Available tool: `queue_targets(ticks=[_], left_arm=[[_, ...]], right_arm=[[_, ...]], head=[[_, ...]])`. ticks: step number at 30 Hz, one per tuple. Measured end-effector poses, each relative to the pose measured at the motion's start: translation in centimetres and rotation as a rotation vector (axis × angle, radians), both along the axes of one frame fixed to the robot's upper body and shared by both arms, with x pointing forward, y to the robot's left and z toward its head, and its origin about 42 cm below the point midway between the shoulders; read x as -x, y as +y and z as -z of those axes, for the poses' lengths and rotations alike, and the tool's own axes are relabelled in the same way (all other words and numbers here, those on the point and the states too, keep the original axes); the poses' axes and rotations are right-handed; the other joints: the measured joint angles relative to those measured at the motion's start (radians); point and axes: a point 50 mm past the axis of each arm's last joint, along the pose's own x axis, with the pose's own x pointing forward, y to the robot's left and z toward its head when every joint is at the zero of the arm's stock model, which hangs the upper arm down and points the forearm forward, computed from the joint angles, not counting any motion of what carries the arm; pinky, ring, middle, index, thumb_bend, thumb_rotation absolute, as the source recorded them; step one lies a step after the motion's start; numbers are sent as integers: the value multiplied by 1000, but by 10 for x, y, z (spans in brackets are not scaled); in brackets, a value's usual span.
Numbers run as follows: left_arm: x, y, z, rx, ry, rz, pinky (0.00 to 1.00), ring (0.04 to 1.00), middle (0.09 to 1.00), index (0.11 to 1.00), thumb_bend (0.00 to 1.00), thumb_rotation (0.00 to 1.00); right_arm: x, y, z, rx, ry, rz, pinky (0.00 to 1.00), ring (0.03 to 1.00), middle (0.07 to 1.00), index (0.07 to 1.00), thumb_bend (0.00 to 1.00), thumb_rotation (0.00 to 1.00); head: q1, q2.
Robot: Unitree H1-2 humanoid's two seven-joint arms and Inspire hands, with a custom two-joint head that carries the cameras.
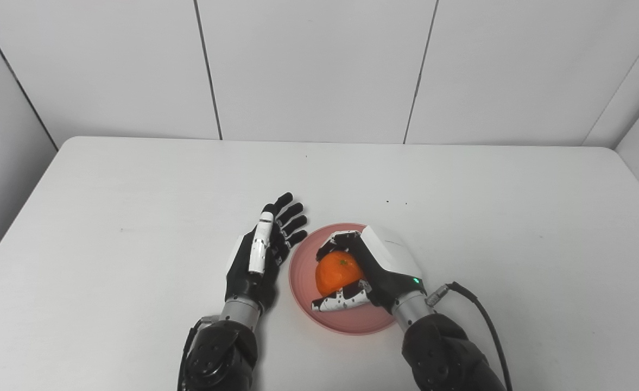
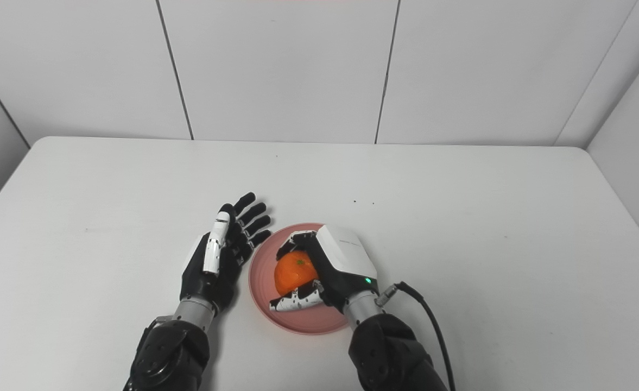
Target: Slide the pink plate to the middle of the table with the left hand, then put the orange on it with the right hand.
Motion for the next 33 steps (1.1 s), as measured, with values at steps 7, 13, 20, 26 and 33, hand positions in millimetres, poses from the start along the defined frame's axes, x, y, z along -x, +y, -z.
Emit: queue_targets(ticks=[7, 13, 20, 26, 33], left_arm=[[0, 0, 0, 1, 0, -1, 838, 860, 873, 861, 407, 1000], [0, 0, 0, 1, 0, -2, 836, 858, 870, 857, 412, 1000], [0, 0, 0, 4, 0, -2, 839, 861, 872, 860, 413, 1000], [0, 0, 0, 5, 0, -1, 868, 877, 879, 863, 411, 1000], [0, 0, 0, 3, -1, -1, 854, 871, 872, 857, 408, 1000]], right_arm=[[0, 0, 0, 7, -4, 1, 349, 479, 561, 693, 761, 74], [0, -1, -1, 36, 2, -17, 595, 706, 767, 786, 956, 194], [2, -3, -5, 42, 10, -36, 670, 778, 844, 855, 1000, 250], [5, -5, -9, 21, 9, -51, 725, 814, 860, 870, 1000, 306], [8, -14, -23, -10, -42, -32, 774, 850, 887, 895, 1000, 349]], head=[[0, 0], [-5, -5], [-9, -5], [-18, -6], [-21, -8]])
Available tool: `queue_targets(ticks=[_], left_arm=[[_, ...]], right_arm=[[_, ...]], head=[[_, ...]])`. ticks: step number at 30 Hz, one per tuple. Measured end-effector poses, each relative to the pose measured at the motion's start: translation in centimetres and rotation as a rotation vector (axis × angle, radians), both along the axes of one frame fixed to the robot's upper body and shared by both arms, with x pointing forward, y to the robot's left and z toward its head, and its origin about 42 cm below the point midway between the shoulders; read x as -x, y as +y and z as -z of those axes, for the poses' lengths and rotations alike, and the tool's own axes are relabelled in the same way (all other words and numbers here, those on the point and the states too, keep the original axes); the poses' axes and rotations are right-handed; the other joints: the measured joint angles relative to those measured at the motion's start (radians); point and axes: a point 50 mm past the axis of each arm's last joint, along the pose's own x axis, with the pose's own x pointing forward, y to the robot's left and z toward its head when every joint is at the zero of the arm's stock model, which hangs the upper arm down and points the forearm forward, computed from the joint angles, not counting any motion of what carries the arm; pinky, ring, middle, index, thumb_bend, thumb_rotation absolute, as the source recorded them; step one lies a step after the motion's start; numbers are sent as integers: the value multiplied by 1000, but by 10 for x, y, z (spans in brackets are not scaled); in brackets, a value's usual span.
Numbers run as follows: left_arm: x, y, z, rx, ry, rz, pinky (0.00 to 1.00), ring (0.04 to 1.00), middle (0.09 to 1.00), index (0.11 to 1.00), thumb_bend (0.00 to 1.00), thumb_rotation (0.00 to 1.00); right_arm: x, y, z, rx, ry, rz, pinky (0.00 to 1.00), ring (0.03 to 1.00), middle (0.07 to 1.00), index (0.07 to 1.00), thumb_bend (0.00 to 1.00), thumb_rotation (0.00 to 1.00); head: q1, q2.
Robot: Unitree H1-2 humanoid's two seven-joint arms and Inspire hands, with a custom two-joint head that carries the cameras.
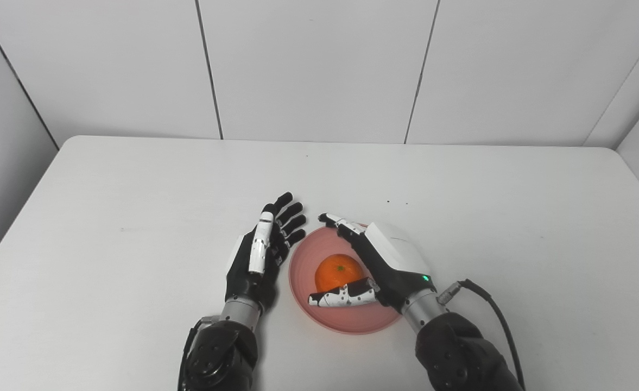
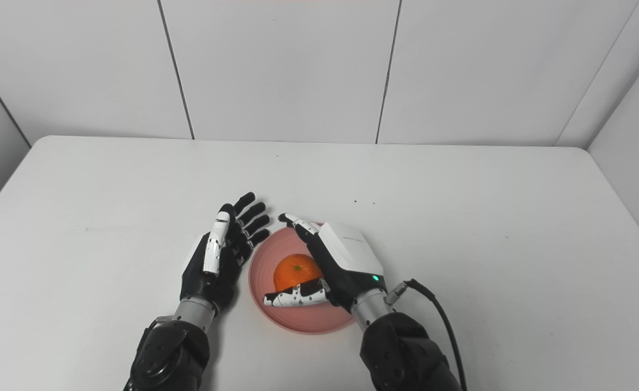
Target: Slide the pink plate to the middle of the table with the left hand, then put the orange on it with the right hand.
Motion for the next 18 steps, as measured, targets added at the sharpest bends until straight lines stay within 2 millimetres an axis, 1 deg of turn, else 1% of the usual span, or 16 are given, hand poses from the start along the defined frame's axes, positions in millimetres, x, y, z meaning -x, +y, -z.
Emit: queue_targets(ticks=[4, 6, 9, 13, 14, 17, 18], left_arm=[[0, 0, 0, -12, -1, -2, 831, 863, 866, 853, 408, 1000], [0, 0, 0, -18, -2, -3, 827, 862, 865, 852, 411, 1000], [0, 0, 0, -18, -2, -4, 831, 862, 867, 854, 409, 1000], [0, 1, 0, -16, -2, -3, 841, 858, 868, 859, 409, 1000], [0, 1, 0, -16, -2, -3, 840, 858, 866, 857, 407, 1000], [0, 2, 0, -8, -2, -4, 836, 858, 867, 856, 408, 1000], [0, 2, 0, -6, -3, -5, 835, 857, 867, 857, 408, 1000]], right_arm=[[0, -8, -9, -47, -18, 14, 768, 852, 894, 900, 1000, 379], [1, -13, -18, -75, -45, 25, 782, 863, 901, 908, 1000, 413], [1, -20, -26, -104, -75, 45, 796, 869, 902, 906, 1000, 413], [1, -32, -36, -150, -115, 89, 783, 860, 894, 897, 1000, 449], [0, -35, -38, -168, -133, 108, 781, 861, 895, 903, 1000, 480], [-2, -46, -41, -218, -170, 163, 790, 871, 903, 911, 1000, 500], [-3, -49, -41, -240, -178, 178, 802, 882, 912, 923, 986, 548]], head=[[-3, -3], [-6, -5], [-8, -5], [-12, -8], [-12, -8], [-15, -11], [-15, -11]])
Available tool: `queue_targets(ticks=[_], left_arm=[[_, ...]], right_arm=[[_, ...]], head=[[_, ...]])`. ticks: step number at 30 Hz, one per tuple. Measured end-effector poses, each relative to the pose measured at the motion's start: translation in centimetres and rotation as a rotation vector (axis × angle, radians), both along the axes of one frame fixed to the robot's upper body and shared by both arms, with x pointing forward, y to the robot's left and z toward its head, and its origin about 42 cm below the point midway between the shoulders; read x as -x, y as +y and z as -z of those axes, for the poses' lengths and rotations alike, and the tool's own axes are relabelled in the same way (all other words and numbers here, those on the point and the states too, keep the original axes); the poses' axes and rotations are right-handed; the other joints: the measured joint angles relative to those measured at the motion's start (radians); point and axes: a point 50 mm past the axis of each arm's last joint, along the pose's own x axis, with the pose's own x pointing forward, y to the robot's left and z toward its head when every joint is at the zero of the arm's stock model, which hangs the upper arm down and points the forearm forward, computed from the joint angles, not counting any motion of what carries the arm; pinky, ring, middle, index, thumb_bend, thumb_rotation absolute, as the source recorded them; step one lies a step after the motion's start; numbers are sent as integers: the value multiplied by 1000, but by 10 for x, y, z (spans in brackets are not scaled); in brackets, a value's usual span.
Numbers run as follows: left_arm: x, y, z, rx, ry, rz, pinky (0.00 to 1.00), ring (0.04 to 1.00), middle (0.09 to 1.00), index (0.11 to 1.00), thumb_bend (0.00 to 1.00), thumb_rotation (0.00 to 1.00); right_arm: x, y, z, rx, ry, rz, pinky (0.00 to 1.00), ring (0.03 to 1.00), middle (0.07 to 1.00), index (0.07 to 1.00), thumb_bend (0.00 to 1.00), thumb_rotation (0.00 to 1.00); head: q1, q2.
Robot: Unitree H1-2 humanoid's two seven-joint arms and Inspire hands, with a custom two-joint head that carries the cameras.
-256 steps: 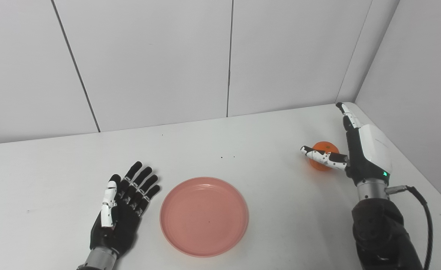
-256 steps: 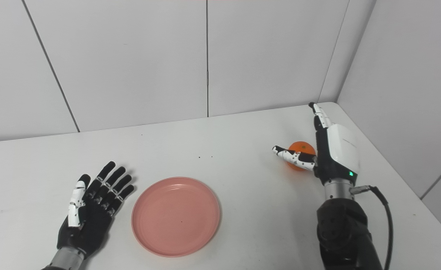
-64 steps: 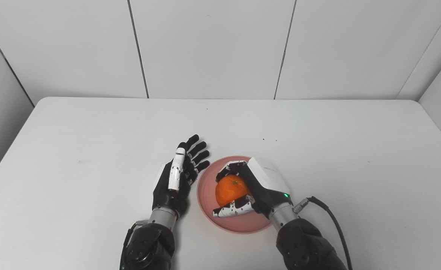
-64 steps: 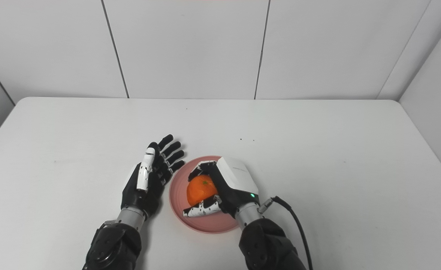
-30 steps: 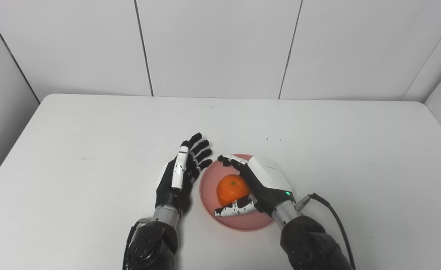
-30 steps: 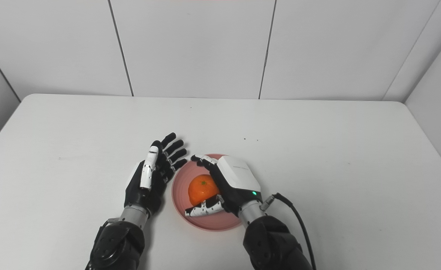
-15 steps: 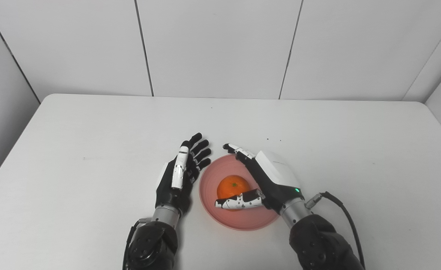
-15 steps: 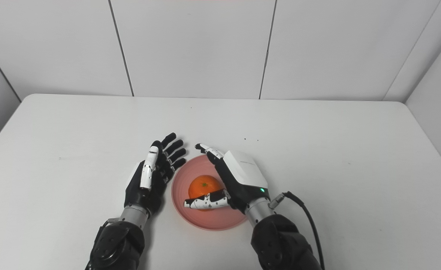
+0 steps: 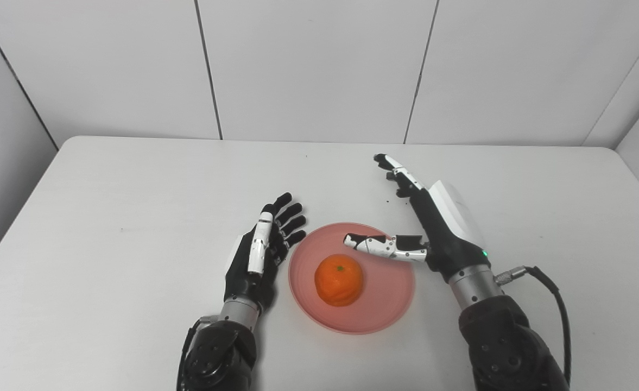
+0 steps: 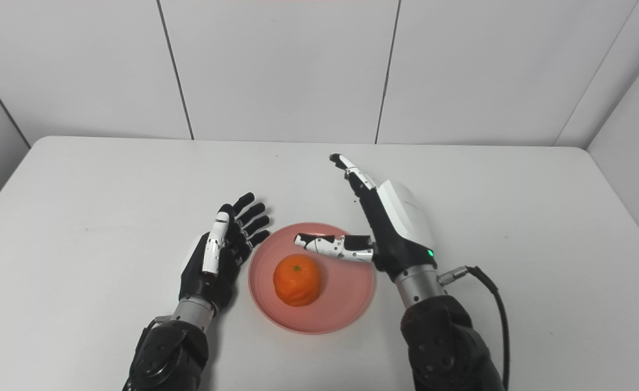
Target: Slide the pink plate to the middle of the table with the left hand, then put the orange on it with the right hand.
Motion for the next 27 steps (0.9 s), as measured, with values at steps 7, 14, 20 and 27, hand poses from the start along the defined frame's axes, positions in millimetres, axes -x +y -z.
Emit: queue_targets(ticks=[7, 14, 20, 27], left_arm=[[1, 4, 1, -6, -12, -6, 841, 860, 873, 863, 410, 1000], [2, 8, 2, -8, -17, 3, 858, 876, 885, 873, 409, 1000], [4, 14, 1, -27, -21, 5, 898, 910, 918, 904, 411, 1000], [10, 16, 0, -36, -10, 30, 945, 952, 956, 949, 404, 1000]], right_arm=[[6, -15, 18, -113, 5, 101, 816, 876, 906, 930, 878, 943], [11, -20, 58, -417, 112, 127, 908, 934, 960, 964, 757, 1000], [16, -15, 93, -675, 245, 117, 971, 988, 999, 999, 662, 1000], [20, -14, 103, -740, 280, 106, 949, 982, 994, 995, 509, 1000]], head=[[-8, 0], [0, -2], [2, -2], [-2, -2]])
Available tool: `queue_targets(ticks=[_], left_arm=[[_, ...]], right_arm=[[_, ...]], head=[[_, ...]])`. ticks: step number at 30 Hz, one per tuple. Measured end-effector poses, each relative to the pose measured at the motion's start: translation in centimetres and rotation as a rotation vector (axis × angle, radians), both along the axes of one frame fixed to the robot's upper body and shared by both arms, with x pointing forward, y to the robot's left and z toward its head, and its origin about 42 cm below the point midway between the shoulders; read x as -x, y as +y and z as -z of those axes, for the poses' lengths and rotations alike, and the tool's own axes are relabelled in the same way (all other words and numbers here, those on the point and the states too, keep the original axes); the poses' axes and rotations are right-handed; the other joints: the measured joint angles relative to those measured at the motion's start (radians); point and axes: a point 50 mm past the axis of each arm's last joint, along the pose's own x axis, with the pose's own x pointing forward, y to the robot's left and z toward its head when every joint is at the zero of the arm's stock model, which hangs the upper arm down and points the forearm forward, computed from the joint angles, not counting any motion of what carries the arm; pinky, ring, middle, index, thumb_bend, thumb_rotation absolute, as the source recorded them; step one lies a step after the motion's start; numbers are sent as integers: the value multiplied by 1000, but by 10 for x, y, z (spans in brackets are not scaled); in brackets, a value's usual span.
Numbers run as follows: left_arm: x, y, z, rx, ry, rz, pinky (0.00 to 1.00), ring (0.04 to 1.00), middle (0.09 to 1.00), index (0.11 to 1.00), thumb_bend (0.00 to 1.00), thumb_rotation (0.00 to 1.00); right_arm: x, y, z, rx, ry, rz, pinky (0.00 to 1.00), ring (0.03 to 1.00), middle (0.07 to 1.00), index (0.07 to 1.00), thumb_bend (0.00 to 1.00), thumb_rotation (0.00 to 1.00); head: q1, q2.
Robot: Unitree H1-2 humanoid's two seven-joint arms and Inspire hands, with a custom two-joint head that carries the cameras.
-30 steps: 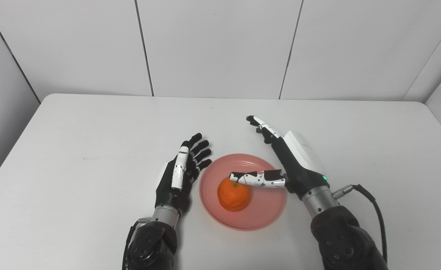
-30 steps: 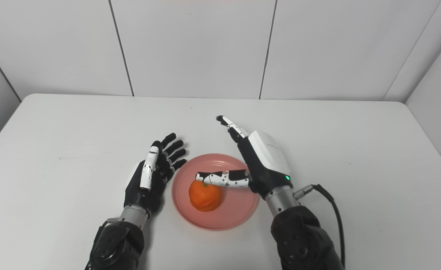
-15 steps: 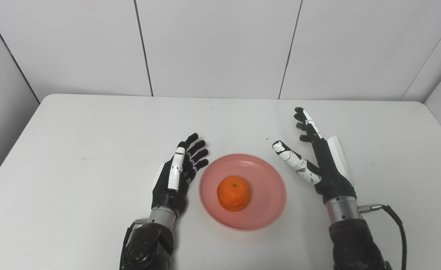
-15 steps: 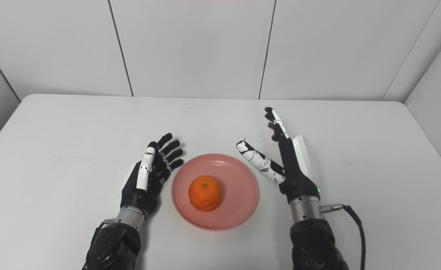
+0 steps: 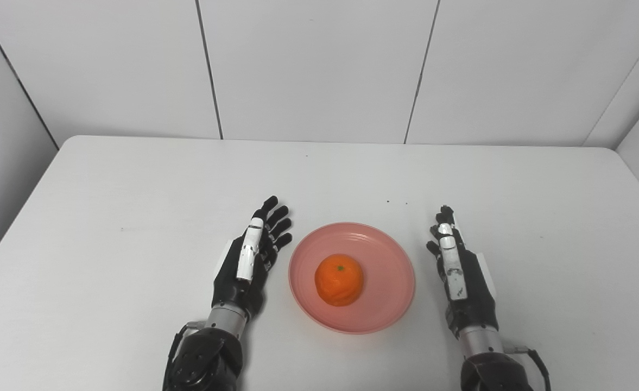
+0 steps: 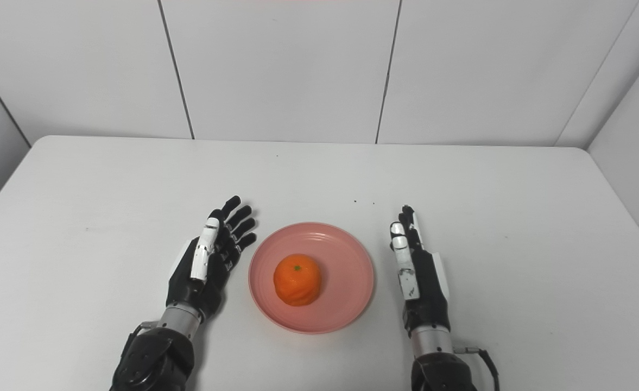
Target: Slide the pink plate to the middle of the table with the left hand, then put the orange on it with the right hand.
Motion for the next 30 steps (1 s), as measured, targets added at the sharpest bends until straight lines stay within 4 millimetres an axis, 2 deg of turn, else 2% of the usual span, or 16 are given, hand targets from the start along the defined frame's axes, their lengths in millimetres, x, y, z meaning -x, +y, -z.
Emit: queue_targets(ticks=[5, 12, 30], left_arm=[[2, 4, -4, 6, -16, 13, 960, 963, 967, 959, 398, 1000], [6, 6, -2, 3, 4, 15, 965, 973, 980, 973, 392, 1000], [12, 7, -2, -20, -3, 66, 997, 999, 1000, 1000, 411, 1000]], right_arm=[[0, 2, -1, -9, -4, 0, 975, 991, 998, 999, 364, 1000], [1, 6, -6, -32, -20, -9, 978, 987, 997, 999, 287, 1000], [4, 6, -4, -60, -10, -12, 961, 980, 991, 992, 276, 1000]], head=[[2, 3], [3, 3], [12, 3]])
